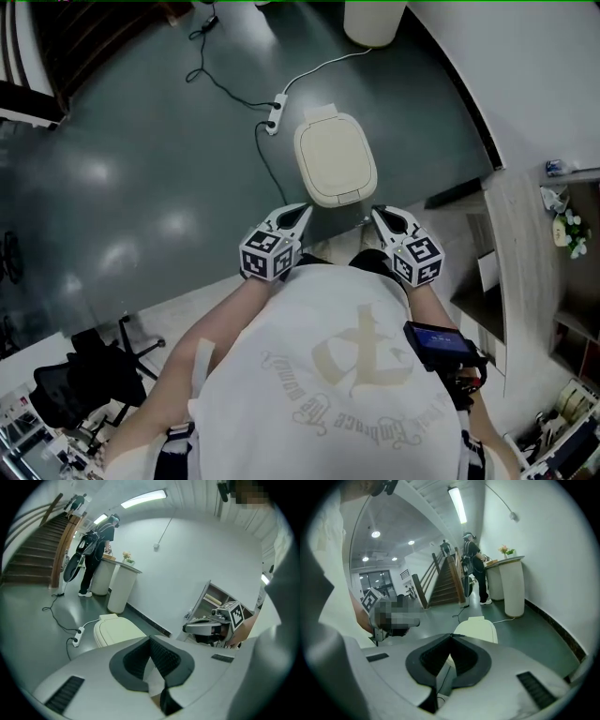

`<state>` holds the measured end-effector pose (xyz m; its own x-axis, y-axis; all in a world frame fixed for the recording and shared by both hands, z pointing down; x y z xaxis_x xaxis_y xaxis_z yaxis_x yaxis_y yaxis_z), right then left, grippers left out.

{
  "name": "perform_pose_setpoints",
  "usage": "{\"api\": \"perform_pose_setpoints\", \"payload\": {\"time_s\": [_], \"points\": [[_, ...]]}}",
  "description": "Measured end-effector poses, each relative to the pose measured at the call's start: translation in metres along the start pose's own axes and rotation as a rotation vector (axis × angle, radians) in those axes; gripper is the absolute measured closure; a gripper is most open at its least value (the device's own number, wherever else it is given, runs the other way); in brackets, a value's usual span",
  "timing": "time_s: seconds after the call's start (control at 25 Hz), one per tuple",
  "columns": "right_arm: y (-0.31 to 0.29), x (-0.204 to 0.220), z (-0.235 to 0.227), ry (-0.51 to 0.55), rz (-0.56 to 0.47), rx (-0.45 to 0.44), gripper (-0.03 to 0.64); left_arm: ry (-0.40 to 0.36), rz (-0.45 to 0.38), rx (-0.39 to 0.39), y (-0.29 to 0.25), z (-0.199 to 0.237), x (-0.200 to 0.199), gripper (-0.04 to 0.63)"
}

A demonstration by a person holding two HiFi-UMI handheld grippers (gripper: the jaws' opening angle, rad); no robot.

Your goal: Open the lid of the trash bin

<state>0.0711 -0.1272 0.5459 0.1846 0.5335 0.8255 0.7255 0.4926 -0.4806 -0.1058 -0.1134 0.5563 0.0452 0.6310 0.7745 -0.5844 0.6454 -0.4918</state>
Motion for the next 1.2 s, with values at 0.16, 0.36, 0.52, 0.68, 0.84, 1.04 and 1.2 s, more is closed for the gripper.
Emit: {"api": "perform_pose_setpoints", "payload": {"time_s": [0.16, 0.36, 0.52, 0.68, 0.84, 1.04, 1.2], "points": [[-0.014, 0.003, -0.011, 0.058, 0.067, -0.060, 0.611, 0.043, -0.015, -0.068, -0.004, 0.002, 0.002, 0.581], [-0.029, 0.006, -0.031, 0.103, 0.147, -0.148, 0.611, 0.111, -0.046, -0.147, -0.008, -0.010, -0.001, 0.581], [-0.048, 0.013, -0.041, 0.149, 0.207, -0.207, 0.611, 0.159, -0.071, -0.201, -0.015, -0.015, 0.000, 0.581], [-0.068, 0.028, -0.044, 0.214, 0.286, -0.274, 0.611, 0.204, -0.077, -0.257, -0.014, -0.020, 0.012, 0.581], [-0.089, 0.048, -0.041, 0.303, 0.372, -0.335, 0.611, 0.249, -0.089, -0.318, -0.007, -0.018, 0.023, 0.581], [-0.119, 0.081, -0.047, 0.450, 0.496, -0.328, 0.611, 0.294, -0.095, -0.377, 0.000, -0.011, 0.041, 0.581], [-0.132, 0.097, -0.050, 0.553, 0.578, -0.326, 0.611, 0.323, -0.104, -0.410, 0.006, -0.015, 0.048, 0.581]]}}
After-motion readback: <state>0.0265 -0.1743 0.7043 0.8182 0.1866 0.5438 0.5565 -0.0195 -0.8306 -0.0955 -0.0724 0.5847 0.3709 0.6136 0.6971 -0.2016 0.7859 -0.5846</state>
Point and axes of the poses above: the fingertips, and each gripper's own axes: y backward along the fingers, z to its left, x out of its underside, the point moved 3 cm from there along y, backward along the fingers, and after that the axes turned 1 degree about -x, right-handed, at the moved point
